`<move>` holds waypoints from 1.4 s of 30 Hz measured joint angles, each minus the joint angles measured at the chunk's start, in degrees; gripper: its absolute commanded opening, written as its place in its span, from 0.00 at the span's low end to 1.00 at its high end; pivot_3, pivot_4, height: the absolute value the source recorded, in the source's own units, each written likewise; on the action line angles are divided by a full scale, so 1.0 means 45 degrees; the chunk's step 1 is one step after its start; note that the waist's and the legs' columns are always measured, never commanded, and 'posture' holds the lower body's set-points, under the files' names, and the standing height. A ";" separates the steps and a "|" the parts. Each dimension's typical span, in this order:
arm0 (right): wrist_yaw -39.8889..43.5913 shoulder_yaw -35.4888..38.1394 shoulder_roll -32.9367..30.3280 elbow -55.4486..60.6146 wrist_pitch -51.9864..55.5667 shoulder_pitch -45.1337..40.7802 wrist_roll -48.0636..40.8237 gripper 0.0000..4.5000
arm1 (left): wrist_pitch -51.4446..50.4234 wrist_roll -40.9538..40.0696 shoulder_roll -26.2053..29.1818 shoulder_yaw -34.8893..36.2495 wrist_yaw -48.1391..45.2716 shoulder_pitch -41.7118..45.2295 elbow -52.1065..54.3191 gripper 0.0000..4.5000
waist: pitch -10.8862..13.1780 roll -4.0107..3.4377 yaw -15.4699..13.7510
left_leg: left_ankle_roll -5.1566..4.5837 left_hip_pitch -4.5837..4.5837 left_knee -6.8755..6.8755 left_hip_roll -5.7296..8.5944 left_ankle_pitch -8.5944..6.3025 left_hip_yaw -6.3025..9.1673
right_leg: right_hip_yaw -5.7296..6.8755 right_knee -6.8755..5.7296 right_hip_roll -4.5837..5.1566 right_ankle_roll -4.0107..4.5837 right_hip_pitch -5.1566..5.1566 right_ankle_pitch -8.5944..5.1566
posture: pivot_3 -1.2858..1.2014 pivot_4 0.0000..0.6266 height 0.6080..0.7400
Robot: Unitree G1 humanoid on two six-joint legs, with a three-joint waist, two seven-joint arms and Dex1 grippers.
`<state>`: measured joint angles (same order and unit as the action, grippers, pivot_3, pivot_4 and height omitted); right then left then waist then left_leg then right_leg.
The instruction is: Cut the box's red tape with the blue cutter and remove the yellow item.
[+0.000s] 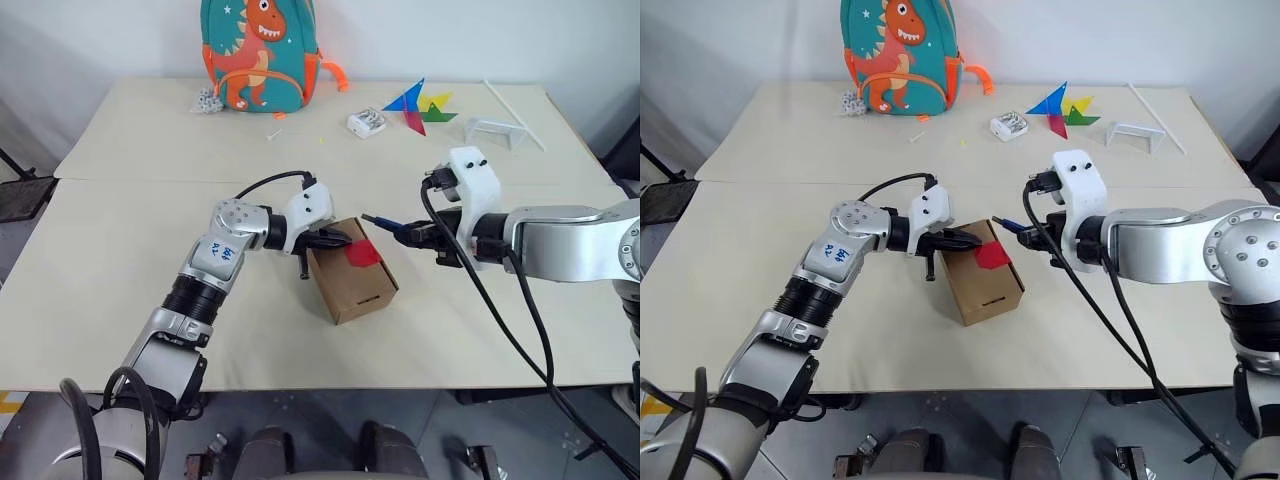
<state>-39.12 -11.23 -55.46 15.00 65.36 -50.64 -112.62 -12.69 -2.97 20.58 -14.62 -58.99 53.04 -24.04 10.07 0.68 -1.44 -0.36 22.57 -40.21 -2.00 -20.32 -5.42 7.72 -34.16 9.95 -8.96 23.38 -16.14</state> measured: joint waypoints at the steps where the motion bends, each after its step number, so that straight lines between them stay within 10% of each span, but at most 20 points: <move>1: -0.0096 0.0000 0.0076 0.0001 -0.0005 0.0006 0.0000 0.03 | -0.0051 0.0006 0.0007 -0.0004 -0.0001 0.0000 0.0039 0.00 | 0.0000 0.0000 0.0002 | 0.0000 0.0000 0.0000 0.0000 0.0000 0.0000 | -0.0001 -0.0001 0.0000 0.0000 0.0001 0.0000 | 0.52 0.24 1.00; 42: -0.2002 0.0118 0.1574 -0.0124 -0.0164 0.0217 -0.0033 0.03 | -0.2953 -0.0050 0.1430 0.0064 -0.0342 -0.0917 0.2891 0.00 | -0.0012 -0.0013 0.0049 | 0.0002 -0.0041 0.0004 -0.0006 0.0001 -0.0009 | -0.0025 -0.0063 0.0000 0.0001 0.0003 0.0000 | 0.52 0.24 1.00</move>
<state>-48.13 -10.70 -48.38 14.44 64.63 -49.67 -112.77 -25.98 -3.19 27.01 -14.33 -60.53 48.92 -11.03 10.02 0.62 -1.22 -0.35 22.39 -40.19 -2.03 -20.32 -5.46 7.61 -34.44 9.95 -8.96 23.40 -16.15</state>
